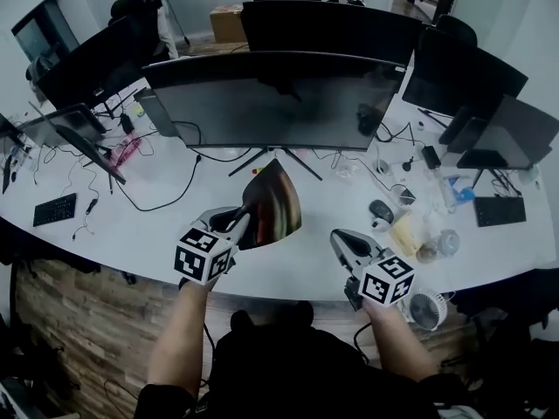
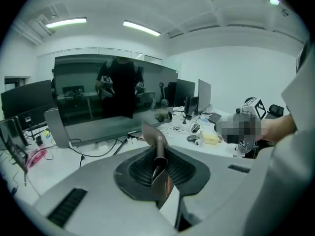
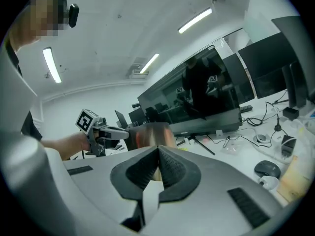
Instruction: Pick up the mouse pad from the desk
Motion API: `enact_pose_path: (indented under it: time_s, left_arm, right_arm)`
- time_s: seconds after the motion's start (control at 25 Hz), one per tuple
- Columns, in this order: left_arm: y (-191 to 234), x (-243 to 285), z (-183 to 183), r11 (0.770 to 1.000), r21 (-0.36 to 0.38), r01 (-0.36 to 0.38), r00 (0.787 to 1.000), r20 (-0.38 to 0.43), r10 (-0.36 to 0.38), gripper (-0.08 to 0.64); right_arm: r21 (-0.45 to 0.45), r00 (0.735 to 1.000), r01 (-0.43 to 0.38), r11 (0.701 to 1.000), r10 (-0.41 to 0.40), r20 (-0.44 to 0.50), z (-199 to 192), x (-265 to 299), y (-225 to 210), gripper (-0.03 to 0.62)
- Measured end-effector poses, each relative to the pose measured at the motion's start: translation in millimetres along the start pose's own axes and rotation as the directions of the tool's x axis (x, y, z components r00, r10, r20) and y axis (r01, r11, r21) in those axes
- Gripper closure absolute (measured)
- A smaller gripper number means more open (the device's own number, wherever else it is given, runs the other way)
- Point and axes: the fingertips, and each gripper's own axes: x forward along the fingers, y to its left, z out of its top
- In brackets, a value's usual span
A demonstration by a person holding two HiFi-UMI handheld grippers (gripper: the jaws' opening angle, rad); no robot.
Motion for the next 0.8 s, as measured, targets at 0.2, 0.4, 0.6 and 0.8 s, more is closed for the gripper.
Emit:
enact_pose_path:
  time_s: [0.2,0.4,0.6,0.8]
  left_arm:
    - [25.6,-41.0,1.6,1.000,-0.007,0.018,0.998,0.055,-0.018,0.512]
    - [63.0,-89.7,-6.4,1.000,-0.011,0.014,0.995,0.099,-0.012,0.512]
    - [103.3,-139.4,-13.6,1.000,0.001,-0.024,0.989,0.144,0.024,0.512]
    - [130.9,-188.4,-20.0,0.999,-0.006,-0.035,0.977,0.211,0.035,0.512]
  right_arm:
    - [-0.025,0.999,0.026,0.999,-0.025,0.027,11.9,21.3,28.4,0.588]
    - [-0.058,0.995,0.036,0.998,-0.030,0.090,28.7,41.9,76.3,0.588]
    - [-0.122,0.992,0.055,0.991,-0.040,0.118,45.1,58.0,127.2,0.588]
    - [-0.162,0.986,0.085,0.983,-0.060,0.156,54.5,71.3,168.6,0.588]
